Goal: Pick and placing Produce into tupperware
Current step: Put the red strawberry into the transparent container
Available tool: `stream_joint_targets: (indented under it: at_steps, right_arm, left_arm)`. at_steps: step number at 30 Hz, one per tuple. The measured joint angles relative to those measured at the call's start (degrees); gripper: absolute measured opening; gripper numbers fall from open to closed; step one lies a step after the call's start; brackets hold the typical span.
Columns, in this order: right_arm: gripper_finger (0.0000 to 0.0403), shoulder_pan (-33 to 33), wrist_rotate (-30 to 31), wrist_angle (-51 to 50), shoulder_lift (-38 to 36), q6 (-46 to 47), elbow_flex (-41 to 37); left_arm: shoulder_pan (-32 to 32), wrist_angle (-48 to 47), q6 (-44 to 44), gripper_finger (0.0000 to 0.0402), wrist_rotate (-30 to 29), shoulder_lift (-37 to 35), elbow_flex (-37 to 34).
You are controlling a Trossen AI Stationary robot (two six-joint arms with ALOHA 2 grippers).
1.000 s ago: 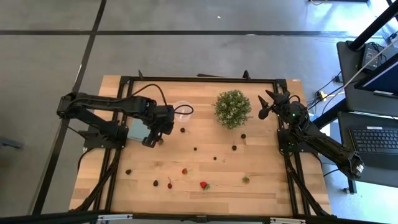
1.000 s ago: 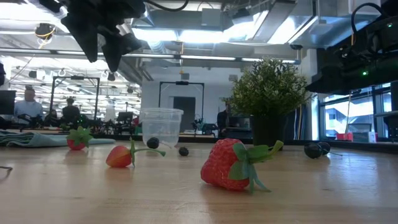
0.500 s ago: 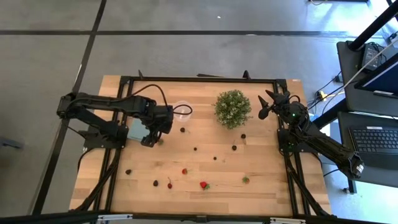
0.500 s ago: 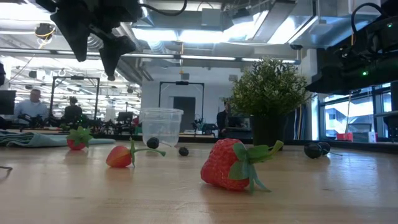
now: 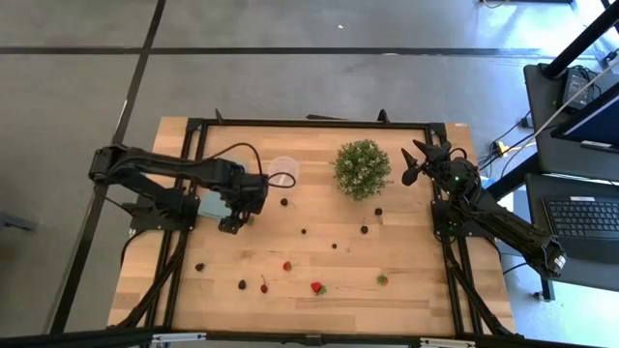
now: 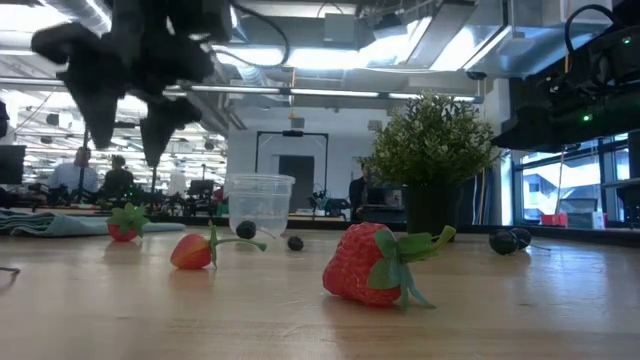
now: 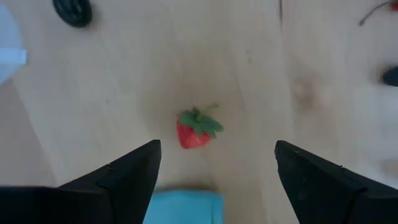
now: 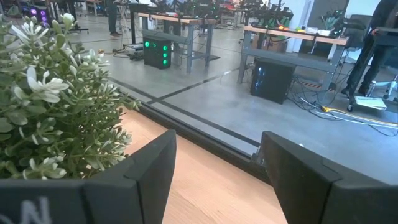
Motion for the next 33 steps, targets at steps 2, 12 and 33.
stream_joint_targets:
  at_steps: [2, 12, 33]
  right_arm:
    - [0.0239, 0.01, 0.0, 0.0, 0.01, -0.01, 0.0]
    - [0.0239, 0.0, 0.0, 0.0, 0.02, -0.02, 0.0]
    - [0.0239, 0.01, 0.0, 0.0, 0.02, 0.0, 0.0]
  left_arm:
    - [-0.34, 2.81, 1.25, 0.0303, -1.01, 0.02, -2.13]
    - [-0.46, 13.4, 1.97, 0.0298, -3.03, 0.02, -10.2]
    - [-0.54, 23.29, 3.08, 0.0298, -3.33, 0.02, -17.83]
